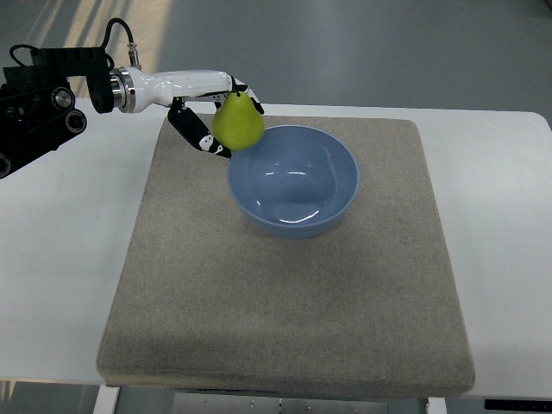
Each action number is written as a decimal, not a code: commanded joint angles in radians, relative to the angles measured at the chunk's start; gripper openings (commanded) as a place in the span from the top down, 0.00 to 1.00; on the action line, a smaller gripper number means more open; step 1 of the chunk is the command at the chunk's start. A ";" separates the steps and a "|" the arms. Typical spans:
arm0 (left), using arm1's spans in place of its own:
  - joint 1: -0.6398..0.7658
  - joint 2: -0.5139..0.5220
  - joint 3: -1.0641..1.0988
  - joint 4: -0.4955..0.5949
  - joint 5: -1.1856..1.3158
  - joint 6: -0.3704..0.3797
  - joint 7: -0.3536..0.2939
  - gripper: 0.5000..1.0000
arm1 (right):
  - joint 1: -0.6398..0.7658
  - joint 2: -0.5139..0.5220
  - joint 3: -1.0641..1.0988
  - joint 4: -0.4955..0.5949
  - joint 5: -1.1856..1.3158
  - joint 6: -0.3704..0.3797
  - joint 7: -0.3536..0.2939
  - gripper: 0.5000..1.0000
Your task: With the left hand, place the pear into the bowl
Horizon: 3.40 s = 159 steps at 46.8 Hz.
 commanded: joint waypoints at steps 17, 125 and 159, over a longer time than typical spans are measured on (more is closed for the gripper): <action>0.010 -0.112 0.002 -0.008 0.008 -0.007 0.000 1.00 | 0.000 0.000 0.000 0.000 0.000 0.000 0.000 0.15; 0.109 -0.092 -0.075 0.546 -1.359 -0.248 0.075 0.01 | 0.000 0.000 0.000 0.000 0.000 0.000 0.000 0.15; 0.224 -0.069 -0.239 0.590 -1.508 -0.305 0.287 0.01 | 0.000 0.000 0.000 0.000 0.000 0.000 0.000 0.15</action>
